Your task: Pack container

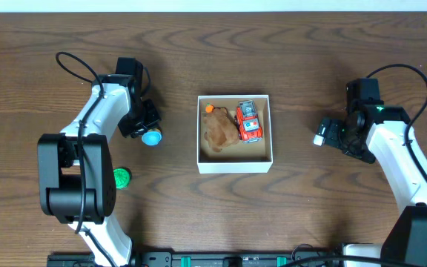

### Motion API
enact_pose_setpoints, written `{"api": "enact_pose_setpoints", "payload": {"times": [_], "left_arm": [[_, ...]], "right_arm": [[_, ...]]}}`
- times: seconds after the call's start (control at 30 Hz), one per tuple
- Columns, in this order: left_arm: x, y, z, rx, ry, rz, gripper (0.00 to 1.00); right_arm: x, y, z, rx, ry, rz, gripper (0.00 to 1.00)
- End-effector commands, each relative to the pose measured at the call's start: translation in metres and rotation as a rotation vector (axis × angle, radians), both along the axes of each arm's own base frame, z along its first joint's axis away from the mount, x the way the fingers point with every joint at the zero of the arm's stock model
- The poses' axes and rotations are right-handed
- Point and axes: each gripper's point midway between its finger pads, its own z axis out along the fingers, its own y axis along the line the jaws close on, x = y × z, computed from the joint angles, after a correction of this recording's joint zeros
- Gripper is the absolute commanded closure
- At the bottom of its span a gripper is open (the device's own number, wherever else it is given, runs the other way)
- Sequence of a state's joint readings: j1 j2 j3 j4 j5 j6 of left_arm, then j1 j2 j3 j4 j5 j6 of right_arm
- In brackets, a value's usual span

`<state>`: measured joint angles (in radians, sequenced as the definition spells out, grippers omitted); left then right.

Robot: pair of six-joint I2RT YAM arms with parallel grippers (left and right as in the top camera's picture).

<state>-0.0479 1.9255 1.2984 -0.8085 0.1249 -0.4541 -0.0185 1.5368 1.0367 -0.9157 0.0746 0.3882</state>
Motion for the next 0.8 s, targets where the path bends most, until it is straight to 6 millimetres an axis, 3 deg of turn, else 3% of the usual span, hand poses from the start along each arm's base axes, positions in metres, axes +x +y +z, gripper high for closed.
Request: {"api": "enact_pose_setpoints", "payload": {"times": [0.0,0.2,0.33,0.53,0.67,0.77], "left_arm": [[-0.002,0.001,-0.002,0.005,0.013,0.001,0.91],[-0.002,0.001,0.001,0.005,0.007,0.000,0.94],[0.005,-0.004,0.022,0.002,-0.053,-0.023,0.94],[0.014,-0.042,0.106,-0.004,-0.279,-0.216,0.94],[0.000,-0.085,0.156,-0.025,-0.422,-0.358,0.94],[-0.015,-0.113,0.175,-0.031,-0.478,-0.447,0.94]], "right_arm": [[-0.001,-0.001,-0.001,0.002,0.003,0.008,0.01],[-0.001,-0.001,-0.001,0.002,0.003,0.008,0.01],[-0.001,-0.001,-0.001,0.002,0.003,0.008,0.01],[-0.001,-0.001,0.000,0.002,0.001,0.008,0.01],[0.001,-0.001,0.000,0.002,-0.005,0.008,0.01],[0.000,-0.001,0.000,0.002,-0.005,0.008,0.01]]}}
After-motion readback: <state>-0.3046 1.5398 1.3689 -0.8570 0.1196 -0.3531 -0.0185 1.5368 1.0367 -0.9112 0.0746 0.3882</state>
